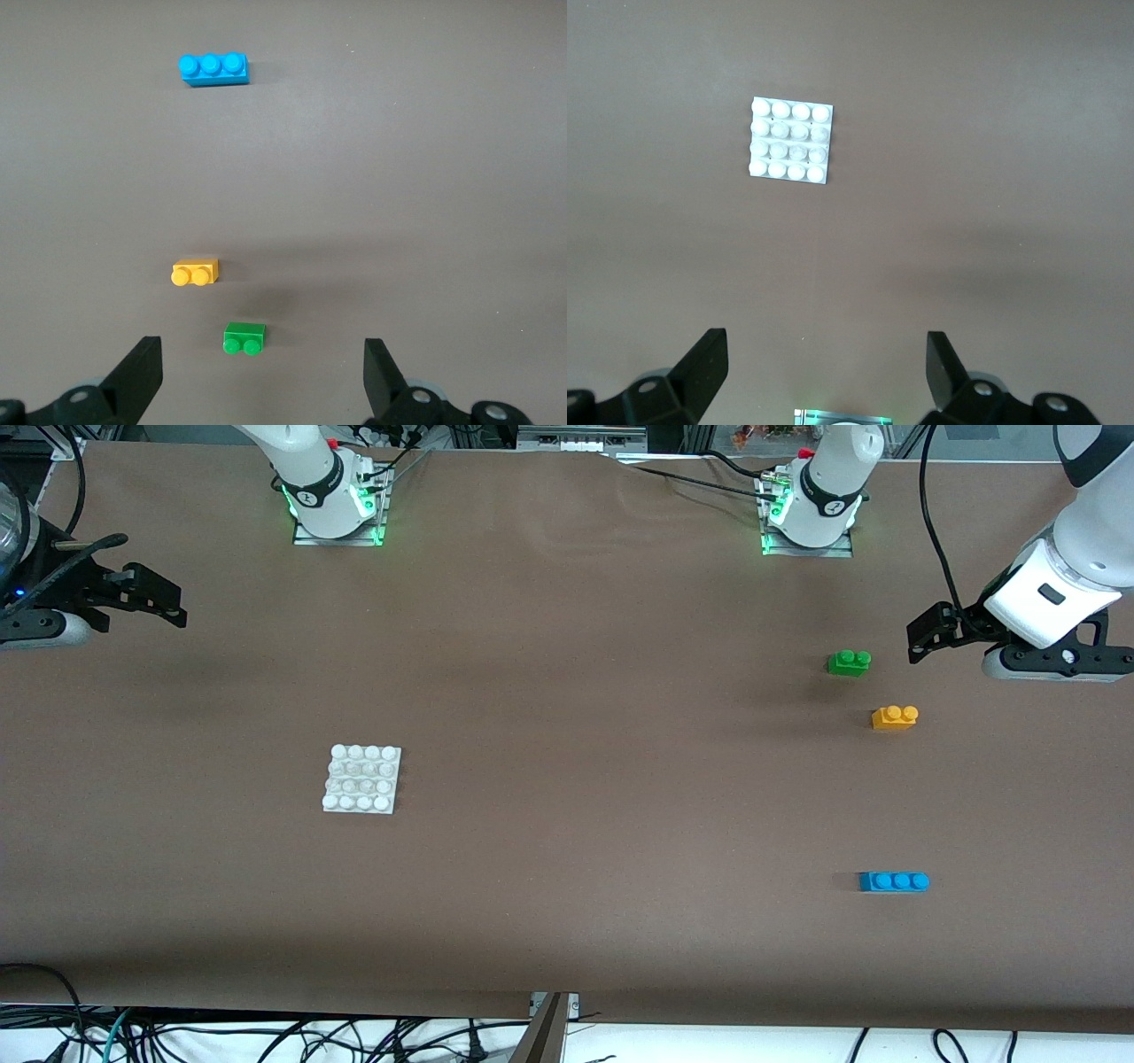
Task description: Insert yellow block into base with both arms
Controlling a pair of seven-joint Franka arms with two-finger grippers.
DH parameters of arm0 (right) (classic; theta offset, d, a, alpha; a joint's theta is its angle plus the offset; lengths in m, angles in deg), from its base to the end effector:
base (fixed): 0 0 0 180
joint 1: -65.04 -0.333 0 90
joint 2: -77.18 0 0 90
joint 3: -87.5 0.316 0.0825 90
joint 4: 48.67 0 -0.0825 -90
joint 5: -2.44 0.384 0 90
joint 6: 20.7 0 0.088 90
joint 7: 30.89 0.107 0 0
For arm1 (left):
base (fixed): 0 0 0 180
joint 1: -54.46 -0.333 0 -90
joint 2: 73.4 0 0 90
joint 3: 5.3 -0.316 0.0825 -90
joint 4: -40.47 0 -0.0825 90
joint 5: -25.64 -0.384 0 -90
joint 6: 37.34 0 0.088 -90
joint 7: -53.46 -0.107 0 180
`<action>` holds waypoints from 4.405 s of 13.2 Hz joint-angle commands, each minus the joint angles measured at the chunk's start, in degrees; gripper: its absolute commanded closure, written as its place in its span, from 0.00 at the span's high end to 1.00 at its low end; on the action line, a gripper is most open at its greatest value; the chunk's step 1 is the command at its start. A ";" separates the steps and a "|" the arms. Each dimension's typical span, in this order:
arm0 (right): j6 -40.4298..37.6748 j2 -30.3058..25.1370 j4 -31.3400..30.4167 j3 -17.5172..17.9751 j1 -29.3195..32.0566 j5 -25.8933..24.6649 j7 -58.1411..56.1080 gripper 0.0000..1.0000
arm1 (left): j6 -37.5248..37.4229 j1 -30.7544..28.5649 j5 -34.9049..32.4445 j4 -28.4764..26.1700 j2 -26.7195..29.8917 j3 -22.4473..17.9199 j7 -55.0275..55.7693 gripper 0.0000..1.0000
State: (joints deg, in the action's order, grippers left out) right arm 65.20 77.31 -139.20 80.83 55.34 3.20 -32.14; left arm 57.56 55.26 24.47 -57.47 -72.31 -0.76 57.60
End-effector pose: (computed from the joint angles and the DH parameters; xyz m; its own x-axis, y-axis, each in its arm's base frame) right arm 0.5461 0.0305 0.6130 0.9937 0.0754 -0.0827 0.0744 -0.9971 -0.0148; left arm 0.5497 -0.0497 0.5767 0.9992 -0.0226 -0.0324 -0.0234 -0.9994 -0.0242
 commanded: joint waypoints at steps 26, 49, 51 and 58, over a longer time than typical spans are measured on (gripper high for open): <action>-1.61 0.39 1.85 0.08 0.47 -0.23 -0.86 0.99 | -1.20 -0.54 1.53 0.11 0.05 -0.59 -0.19 1.00; -0.55 1.01 1.59 -1.59 -0.23 0.04 -1.03 0.99 | -1.20 -0.54 1.53 1.96 -1.27 -0.59 -0.10 1.00; -0.91 1.70 0.45 -1.59 -0.15 0.56 -2.88 0.99 | -1.29 -0.63 1.53 1.96 -1.27 -0.59 -0.10 1.00; 12.43 9.08 -6.32 -1.51 -1.03 0.74 -2.62 0.99 | -1.29 -0.54 1.53 1.96 -1.27 -0.59 -0.01 1.00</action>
State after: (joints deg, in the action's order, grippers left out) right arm 74.69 84.92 -144.60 79.25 54.68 3.39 -33.96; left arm 56.95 54.97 24.47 -56.90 -73.05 -1.28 57.60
